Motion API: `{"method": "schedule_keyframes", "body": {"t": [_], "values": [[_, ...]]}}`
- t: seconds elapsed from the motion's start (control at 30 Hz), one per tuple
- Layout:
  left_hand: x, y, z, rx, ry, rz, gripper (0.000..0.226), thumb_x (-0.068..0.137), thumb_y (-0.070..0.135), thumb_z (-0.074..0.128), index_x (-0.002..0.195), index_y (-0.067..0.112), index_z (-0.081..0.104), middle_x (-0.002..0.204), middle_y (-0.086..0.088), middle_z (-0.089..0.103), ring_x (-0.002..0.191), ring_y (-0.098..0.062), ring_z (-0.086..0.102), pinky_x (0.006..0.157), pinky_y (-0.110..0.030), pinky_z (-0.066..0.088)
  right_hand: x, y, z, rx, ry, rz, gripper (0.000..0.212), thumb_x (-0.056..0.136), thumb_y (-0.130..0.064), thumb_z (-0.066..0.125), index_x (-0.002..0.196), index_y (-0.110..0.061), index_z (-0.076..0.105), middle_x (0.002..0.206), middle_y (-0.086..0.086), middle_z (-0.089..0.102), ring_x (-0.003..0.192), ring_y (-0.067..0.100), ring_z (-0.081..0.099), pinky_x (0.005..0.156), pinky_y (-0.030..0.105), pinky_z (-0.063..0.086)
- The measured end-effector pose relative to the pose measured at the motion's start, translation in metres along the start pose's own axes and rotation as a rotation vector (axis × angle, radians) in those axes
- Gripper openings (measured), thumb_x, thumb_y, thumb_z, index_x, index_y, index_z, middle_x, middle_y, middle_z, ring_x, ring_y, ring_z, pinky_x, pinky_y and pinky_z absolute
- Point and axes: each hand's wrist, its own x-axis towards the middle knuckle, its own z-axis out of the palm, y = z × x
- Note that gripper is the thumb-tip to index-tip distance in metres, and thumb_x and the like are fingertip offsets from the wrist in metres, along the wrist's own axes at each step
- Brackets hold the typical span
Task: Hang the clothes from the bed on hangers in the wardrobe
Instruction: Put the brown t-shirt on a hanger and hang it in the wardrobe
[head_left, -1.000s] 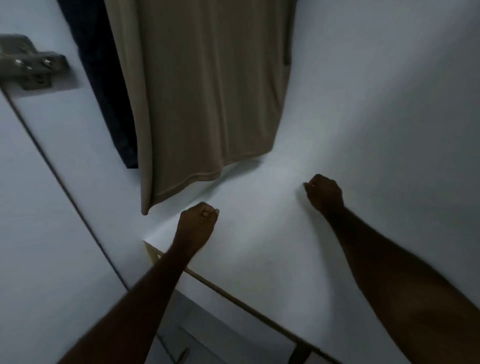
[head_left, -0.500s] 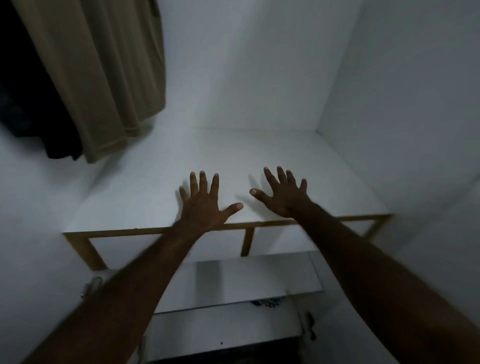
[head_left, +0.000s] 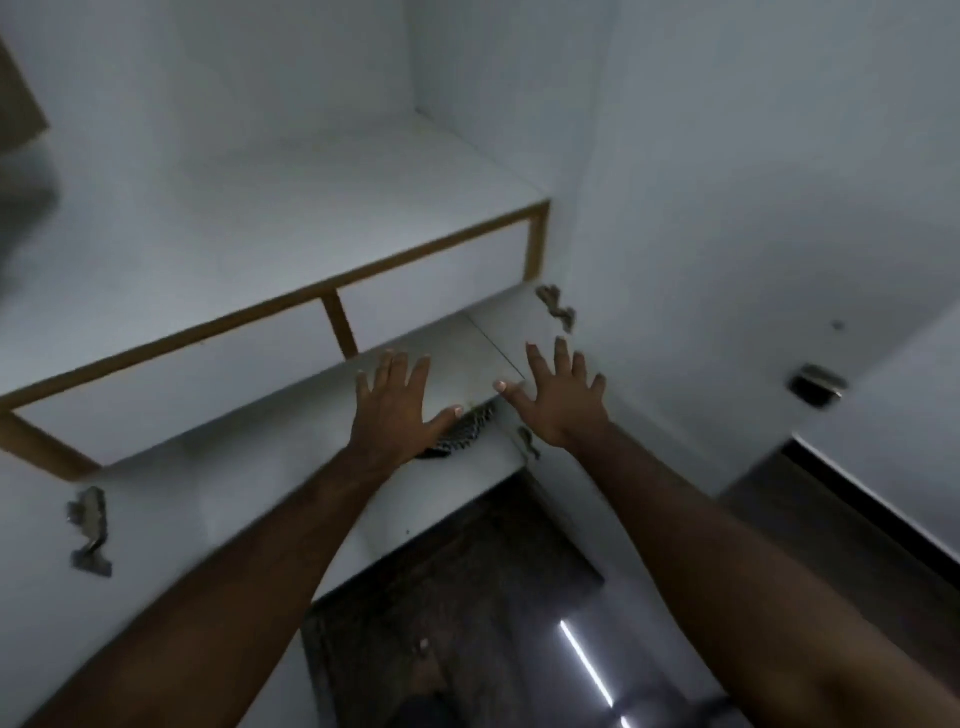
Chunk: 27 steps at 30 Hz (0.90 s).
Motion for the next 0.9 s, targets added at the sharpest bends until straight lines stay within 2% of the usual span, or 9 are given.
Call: {"method": "schedule_keyframes", "body": {"t": [0.13, 0.23, 0.33, 0.47, 0.63, 0.77, 0.9], "values": [[-0.045, 0.053, 0.039, 0.014, -0.213, 0.106, 0.099, 0.076, 0.081, 0.027, 0.153, 0.020, 0.022, 0.160, -0.012, 0.019, 0.149, -0.029, 0.010, 0.116, -0.056, 0.012, -0.094, 0.056, 0.040, 0.036, -0.082, 0.188, 0.086, 0.088, -0.079, 0.022, 0.157, -0.031, 0.001, 0.164, 0.011, -0.011, 0.150, 0.037, -0.005, 0.115, 0.064, 0.000], [-0.069, 0.085, 0.064, 0.039, -0.255, 0.254, 0.098, 0.077, 0.081, 0.030, 0.152, 0.019, 0.026, 0.158, -0.013, 0.025, 0.147, -0.030, 0.017, 0.114, -0.057, 0.017, -0.155, 0.083, 0.063, 0.062, -0.080, 0.362, 0.087, 0.087, -0.080, 0.024, 0.157, -0.032, 0.004, 0.164, 0.010, -0.008, 0.150, 0.038, -0.004, 0.115, 0.065, 0.000], [-0.091, 0.112, 0.085, 0.026, -0.308, 0.383, 0.086, 0.084, 0.071, 0.047, 0.150, 0.018, 0.030, 0.154, -0.013, 0.031, 0.144, -0.030, 0.023, 0.113, -0.056, 0.022, -0.218, 0.102, 0.079, 0.113, -0.074, 0.544, 0.087, 0.087, -0.080, 0.025, 0.157, -0.033, 0.004, 0.164, 0.009, -0.006, 0.150, 0.039, -0.003, 0.115, 0.065, 0.000], [-0.130, 0.153, 0.113, -0.034, -0.413, 0.492, 0.085, 0.087, 0.066, 0.048, 0.152, 0.017, 0.024, 0.154, -0.013, 0.029, 0.145, -0.030, 0.020, 0.113, -0.055, 0.021, -0.307, 0.119, 0.097, 0.139, -0.035, 0.768, 0.087, 0.087, -0.081, 0.023, 0.156, -0.034, 0.003, 0.165, 0.008, -0.006, 0.151, 0.034, -0.003, 0.117, 0.062, 0.002], [-0.215, 0.206, 0.141, -0.060, -0.590, 0.699, 0.084, 0.087, 0.063, 0.052, 0.152, 0.017, 0.024, 0.155, -0.012, 0.027, 0.146, -0.030, 0.018, 0.114, -0.058, 0.019, -0.421, 0.125, 0.128, 0.212, -0.019, 1.038, 0.086, 0.087, -0.079, 0.028, 0.156, -0.032, 0.009, 0.165, 0.008, 0.000, 0.150, 0.033, 0.005, 0.116, 0.062, 0.008], [-0.283, 0.256, 0.144, -0.010, -0.620, 0.922, 0.087, 0.086, 0.066, 0.050, 0.153, 0.019, 0.022, 0.156, -0.011, 0.027, 0.145, -0.029, 0.020, 0.113, -0.056, 0.022, -0.508, 0.127, 0.145, 0.276, 0.071, 1.267, 0.083, 0.089, -0.077, 0.028, 0.156, -0.031, 0.011, 0.164, 0.010, 0.004, 0.149, 0.033, 0.009, 0.116, 0.060, 0.011], [-0.346, 0.320, 0.130, -0.022, -0.569, 1.193, 0.083, 0.086, 0.064, 0.054, 0.149, 0.016, 0.031, 0.151, -0.012, 0.035, 0.142, -0.029, 0.028, 0.112, -0.054, 0.025, -0.598, 0.125, 0.160, 0.363, 0.221, 1.472, 0.082, 0.090, -0.075, 0.031, 0.156, -0.029, 0.015, 0.164, 0.010, 0.008, 0.148, 0.033, 0.013, 0.115, 0.061, 0.013]]}}
